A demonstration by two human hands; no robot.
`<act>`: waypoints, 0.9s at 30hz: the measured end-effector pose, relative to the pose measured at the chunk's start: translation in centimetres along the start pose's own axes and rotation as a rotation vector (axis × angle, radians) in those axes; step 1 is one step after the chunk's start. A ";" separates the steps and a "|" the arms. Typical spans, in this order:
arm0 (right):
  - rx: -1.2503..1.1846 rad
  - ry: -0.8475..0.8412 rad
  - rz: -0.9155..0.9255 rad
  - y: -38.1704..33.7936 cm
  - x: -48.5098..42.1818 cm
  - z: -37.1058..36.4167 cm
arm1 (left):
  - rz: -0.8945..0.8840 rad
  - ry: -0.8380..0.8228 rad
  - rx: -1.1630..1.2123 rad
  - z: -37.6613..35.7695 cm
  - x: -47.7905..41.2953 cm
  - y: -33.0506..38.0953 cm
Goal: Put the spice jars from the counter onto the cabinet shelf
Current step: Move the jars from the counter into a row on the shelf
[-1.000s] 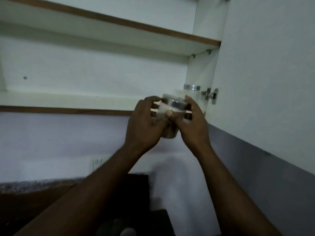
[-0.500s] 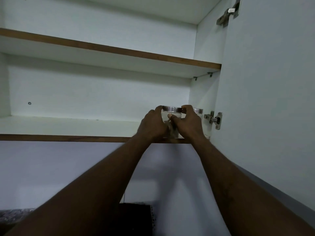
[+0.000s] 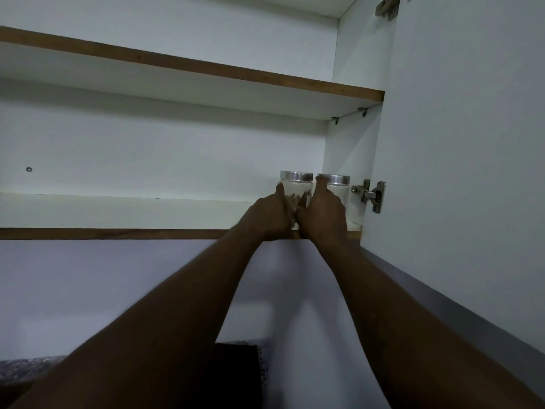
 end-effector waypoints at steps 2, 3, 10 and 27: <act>-0.040 0.118 0.015 -0.5 1.8 1.0 | -0.039 0.160 -0.082 0.9 2.2 0.4; -0.054 0.200 0.043 -0.9 3.2 1.4 | -0.058 0.275 -0.089 1.4 3.8 0.5; -0.204 0.103 0.275 -2.6 14.1 -5.1 | -0.110 0.543 0.063 -2.7 16.6 -4.5; -0.175 -1.014 -0.017 3.4 48.3 -33.1 | 0.400 -0.249 0.284 -29.4 43.6 -23.2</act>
Point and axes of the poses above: each hand's wrist, its own x-axis away from the middle knuckle, its own z-axis out of the back of the hand, y = z × x, the point moved 9 cm from there along -x, towards the middle knuckle, and after that the axes turned 11 degrees about -y, right-handed, at the moved point
